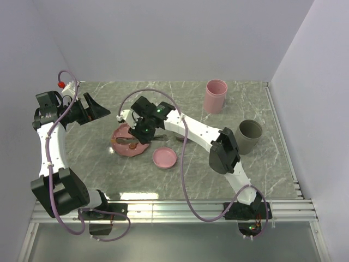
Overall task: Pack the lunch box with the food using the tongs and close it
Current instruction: Pick up the food using the clamp, then place the food into the lunch box
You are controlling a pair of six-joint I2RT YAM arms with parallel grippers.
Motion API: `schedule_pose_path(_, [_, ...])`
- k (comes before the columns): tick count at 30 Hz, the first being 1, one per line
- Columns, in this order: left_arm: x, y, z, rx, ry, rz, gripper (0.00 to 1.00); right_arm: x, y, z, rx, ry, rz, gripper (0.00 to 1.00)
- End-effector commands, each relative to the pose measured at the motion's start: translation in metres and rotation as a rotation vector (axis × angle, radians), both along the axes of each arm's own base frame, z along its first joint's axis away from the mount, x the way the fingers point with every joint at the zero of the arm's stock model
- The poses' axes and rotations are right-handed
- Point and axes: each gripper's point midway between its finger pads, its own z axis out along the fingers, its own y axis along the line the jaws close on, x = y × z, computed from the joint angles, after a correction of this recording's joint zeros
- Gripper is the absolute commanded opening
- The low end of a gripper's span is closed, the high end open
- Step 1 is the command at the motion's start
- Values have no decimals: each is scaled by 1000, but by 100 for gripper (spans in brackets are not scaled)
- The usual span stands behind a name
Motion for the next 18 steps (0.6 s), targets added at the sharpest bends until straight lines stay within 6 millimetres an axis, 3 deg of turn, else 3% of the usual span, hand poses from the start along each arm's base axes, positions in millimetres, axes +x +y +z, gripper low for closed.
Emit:
schedule_pose_path(1, [1, -2, 16, 5, -57, -30, 99, 5, -3, 84, 165, -58, -21, 6])
schedule_pose_path(5, [2, 3, 21, 53, -94, -13, 99, 8, -25, 99, 188, -42, -56, 5])
schedule_pose_path(6, [1, 3, 23, 62, -104, -12, 99, 6, -32, 112, 214, -44, -61, 5])
schedule_pose_path(8, [0, 4, 25, 86, -125, -18, 99, 13, -52, 114, 208, -33, -94, 4])
schedule_pose_path(9, [0, 4, 26, 95, -130, -21, 99, 11, -64, 126, 217, -40, -97, 4])
schedule_pose_path(11, [-2, 4, 23, 112, -130, -37, 99, 16, -89, 123, 209, -23, -128, 3])
schedule_pose_path(12, [-2, 4, 23, 115, -131, -41, 99, 13, -101, 135, 226, -42, -127, 4])
schedule_pose_path(13, [-2, 4, 22, 132, -145, -60, 99, 12, -113, 128, 211, -25, -141, 4])
schedule_pose_path(15, [-3, 3, 22, 135, -149, -67, 99, 20, -138, 130, 205, -34, -187, 4])
schedule_pose_path(18, [-5, -1, 33, 166, -215, -63, 99, 10, -178, 139, 210, -30, -241, 4])
